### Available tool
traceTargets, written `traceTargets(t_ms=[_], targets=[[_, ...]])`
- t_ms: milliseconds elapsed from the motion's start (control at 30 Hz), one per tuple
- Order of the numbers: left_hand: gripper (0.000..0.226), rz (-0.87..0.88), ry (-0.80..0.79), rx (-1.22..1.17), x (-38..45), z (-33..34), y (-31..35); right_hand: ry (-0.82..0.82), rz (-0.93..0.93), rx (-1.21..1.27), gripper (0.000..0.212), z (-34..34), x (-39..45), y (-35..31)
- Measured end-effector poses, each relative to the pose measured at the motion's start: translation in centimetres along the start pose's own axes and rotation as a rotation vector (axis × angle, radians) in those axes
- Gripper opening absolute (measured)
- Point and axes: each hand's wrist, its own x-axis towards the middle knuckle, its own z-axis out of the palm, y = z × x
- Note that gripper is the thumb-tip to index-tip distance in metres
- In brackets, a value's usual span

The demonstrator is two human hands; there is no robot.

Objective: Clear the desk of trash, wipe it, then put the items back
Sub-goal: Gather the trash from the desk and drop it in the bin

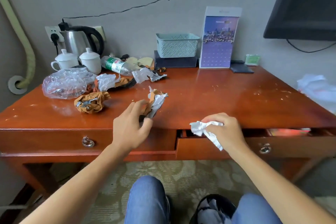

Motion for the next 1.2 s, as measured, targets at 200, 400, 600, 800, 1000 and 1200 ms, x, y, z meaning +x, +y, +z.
traceTargets(t_ms=[200,400,600,800,1000,1200], targets=[[0.042,0.251,-0.193,-0.249,-7.4,4.4,8.6,0.115,0.046,0.108,0.044,-4.9,-6.2,5.9],[0.018,0.296,-0.64,-0.291,-14.2,14.8,9.0,0.127,0.32,-0.055,0.04,-5.3,-10.5,16.2],[0.015,0.002,-1.012,-0.255,-18.4,24.6,6.4,0.167,0.689,-0.272,0.039,-2.6,-12.4,26.2],[0.02,-0.03,-1.186,-0.178,-18.4,29.3,7.1,0.022,0.865,-0.4,0.032,-1.4,-11.6,29.9],[0.029,0.039,-1.475,-0.16,-19.6,31.6,7.9,-0.133,0.972,-0.427,0.033,-0.8,-10.6,32.1],[0.031,0.087,-1.504,-0.052,-18.7,32.0,7.8,-0.235,1.051,-0.412,0.039,-0.3,-10.7,32.7]])
